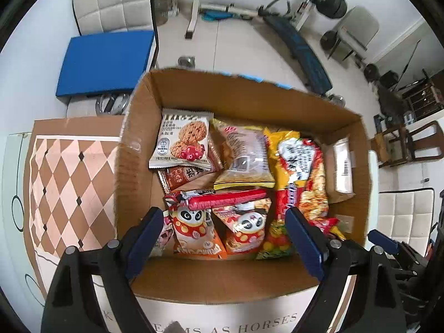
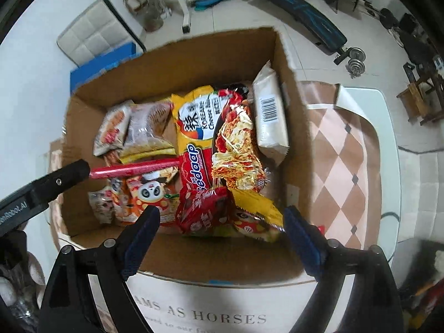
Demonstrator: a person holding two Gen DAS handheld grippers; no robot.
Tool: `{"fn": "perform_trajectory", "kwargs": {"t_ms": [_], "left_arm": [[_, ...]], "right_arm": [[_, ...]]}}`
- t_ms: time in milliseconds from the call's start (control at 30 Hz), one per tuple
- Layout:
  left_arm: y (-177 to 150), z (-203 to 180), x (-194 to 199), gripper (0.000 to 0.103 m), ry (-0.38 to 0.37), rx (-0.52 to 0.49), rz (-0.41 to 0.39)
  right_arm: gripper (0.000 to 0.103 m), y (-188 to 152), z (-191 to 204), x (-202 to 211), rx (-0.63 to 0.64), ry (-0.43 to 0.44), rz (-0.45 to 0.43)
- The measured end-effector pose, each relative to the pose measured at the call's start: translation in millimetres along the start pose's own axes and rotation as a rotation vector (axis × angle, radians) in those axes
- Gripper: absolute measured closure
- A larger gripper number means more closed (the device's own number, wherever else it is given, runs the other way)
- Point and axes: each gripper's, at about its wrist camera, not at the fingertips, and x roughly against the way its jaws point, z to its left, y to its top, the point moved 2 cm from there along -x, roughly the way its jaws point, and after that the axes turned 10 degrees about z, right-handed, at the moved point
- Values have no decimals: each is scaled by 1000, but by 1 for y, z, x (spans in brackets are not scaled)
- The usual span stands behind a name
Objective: Organize snacks
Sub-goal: 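Open both tools to release the sausage and packet into the box, then lower the right tool to the white-red spicy strip packet and grasp it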
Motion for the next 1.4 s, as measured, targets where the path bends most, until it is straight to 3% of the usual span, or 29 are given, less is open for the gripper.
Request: {"fn": "perform_trajectory", "kwargs": {"t_ms": [167,300,400,500,567,633,700,733,833,1033,1067,1133,1167,1267,1400], "left_arm": [[-39,-6,24,14,10,-13,-92],[-73,-11,20,13,56,-16,-137],[-94,-14,4,13,72,-7,-125],[-109,-19,-22,14,95,-13,-76],[-116,-21,-36,13,106,-16,-47],[-123,-24,-48,13,114,-18,-26],[-129,-26,-56,13,121,-16,-13],[-131,-27,-60,13,122,-15,-6],[-137,-32,-65,13,109,-10,5],[-144,-38,-64,13,117,-24,4],[-145,-38,-63,13,126,-29,0],[-146,-39,-64,13,141,-36,-8],[-147,-38,-65,14,148,-38,-11],[-148,-34,-68,13,170,-36,-13],[-152,-25,-73,13,203,-23,-14]], "right_arm": [[11,-39,-32,27,-44,42,-68],[11,-72,-56,14,-50,27,-58],[11,-88,-78,-15,-73,9,-11],[11,-94,-108,-48,-160,46,48],[11,-91,-130,-67,-227,79,38],[16,-87,-145,-77,-261,97,14],[35,-80,-160,-89,-288,122,-4],[41,-78,-164,-94,-290,133,1],[45,-80,-167,-99,-275,153,-3],[46,-125,-124,-117,-96,245,193],[45,-131,-117,-114,-56,215,201],[27,-133,-99,-106,70,94,176],[11,-131,-92,-104,124,39,161],[11,-123,-66,-108,295,-109,130],[11,-112,-39,-127,429,-204,160]]}}
